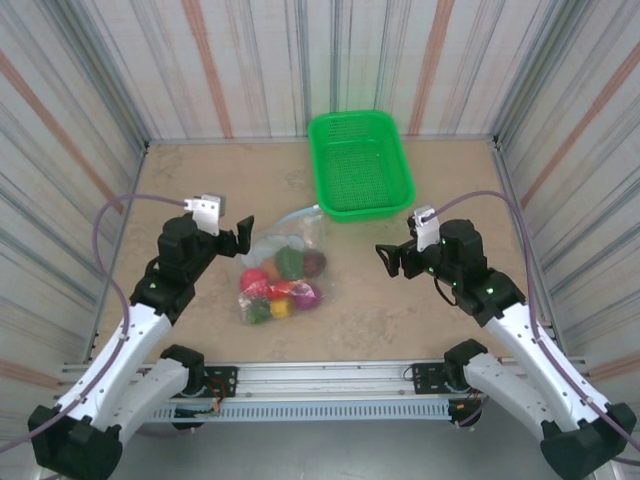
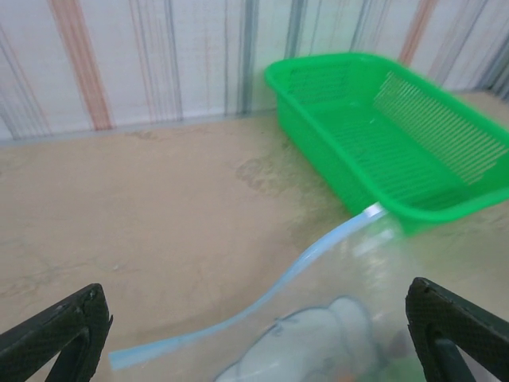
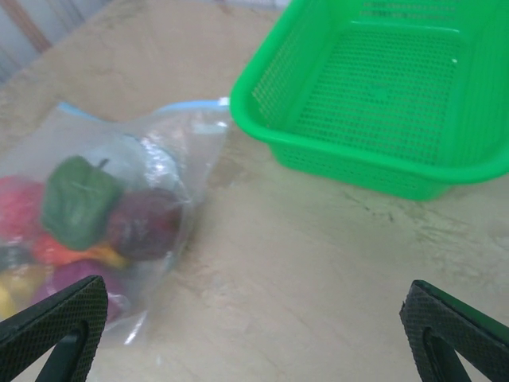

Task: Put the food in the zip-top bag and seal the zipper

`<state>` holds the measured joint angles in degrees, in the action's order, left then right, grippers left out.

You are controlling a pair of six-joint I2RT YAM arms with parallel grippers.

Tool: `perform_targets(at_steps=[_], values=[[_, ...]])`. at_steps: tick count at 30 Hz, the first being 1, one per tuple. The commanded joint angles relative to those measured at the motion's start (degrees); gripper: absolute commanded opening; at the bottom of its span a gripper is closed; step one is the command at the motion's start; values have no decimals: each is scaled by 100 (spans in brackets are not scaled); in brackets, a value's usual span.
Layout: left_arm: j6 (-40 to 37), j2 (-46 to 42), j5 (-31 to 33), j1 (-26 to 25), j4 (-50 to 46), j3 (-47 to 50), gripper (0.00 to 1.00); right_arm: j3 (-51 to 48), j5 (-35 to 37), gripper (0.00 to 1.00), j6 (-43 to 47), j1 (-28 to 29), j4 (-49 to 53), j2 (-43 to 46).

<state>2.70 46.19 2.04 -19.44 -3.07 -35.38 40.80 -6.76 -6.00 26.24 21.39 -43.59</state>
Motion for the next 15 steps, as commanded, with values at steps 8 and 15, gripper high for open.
perform_targets(at_steps=[8,15], values=[[-613,1522,820,1270,2322,1232,99,-1149,1823,99,175,-675,-2540,-347],[-664,2551,333,1813,3920,1563,99,-1089,1976,99,-413,-1465,-3569,-1447]])
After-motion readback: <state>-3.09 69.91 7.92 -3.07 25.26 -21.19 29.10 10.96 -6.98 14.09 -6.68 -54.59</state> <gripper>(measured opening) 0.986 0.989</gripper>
